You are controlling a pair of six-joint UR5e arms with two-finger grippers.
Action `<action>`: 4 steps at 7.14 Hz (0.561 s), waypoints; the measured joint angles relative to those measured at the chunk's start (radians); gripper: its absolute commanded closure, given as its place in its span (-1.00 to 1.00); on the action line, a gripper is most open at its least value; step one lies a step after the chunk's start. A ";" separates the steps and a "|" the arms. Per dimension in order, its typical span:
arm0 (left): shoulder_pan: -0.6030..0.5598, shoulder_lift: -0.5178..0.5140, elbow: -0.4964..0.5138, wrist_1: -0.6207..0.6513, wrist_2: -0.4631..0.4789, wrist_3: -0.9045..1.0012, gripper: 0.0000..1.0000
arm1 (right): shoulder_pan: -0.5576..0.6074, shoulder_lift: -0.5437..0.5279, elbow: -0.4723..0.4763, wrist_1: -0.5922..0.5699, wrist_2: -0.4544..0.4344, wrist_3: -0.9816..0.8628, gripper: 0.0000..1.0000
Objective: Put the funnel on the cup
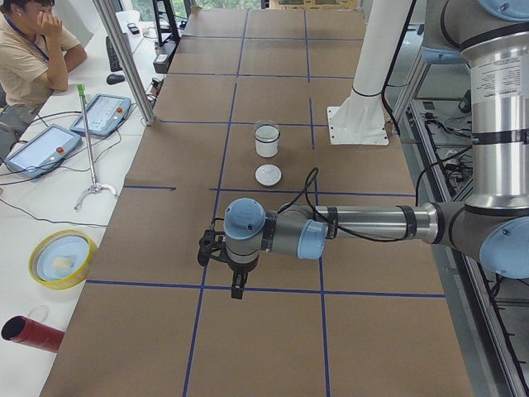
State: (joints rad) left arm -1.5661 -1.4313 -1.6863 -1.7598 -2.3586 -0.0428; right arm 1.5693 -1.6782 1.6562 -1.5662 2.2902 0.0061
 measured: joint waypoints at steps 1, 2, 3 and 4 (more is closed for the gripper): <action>0.000 -0.003 0.014 -0.031 0.000 -0.041 -1.00 | 0.000 0.000 0.000 0.000 0.000 0.000 -1.00; 0.001 -0.008 0.025 -0.050 0.002 -0.061 -1.00 | 0.000 0.000 0.000 0.000 0.000 0.000 -1.00; 0.001 -0.017 0.022 -0.054 0.005 -0.075 -1.00 | 0.000 0.000 0.000 0.000 0.000 0.000 -1.00; 0.002 -0.034 0.016 -0.042 0.008 -0.107 -1.00 | 0.000 0.000 0.000 0.000 0.000 0.000 -1.00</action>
State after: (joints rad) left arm -1.5645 -1.4651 -1.6707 -1.8017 -2.3507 -0.1501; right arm 1.5693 -1.6782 1.6567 -1.5662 2.2902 0.0061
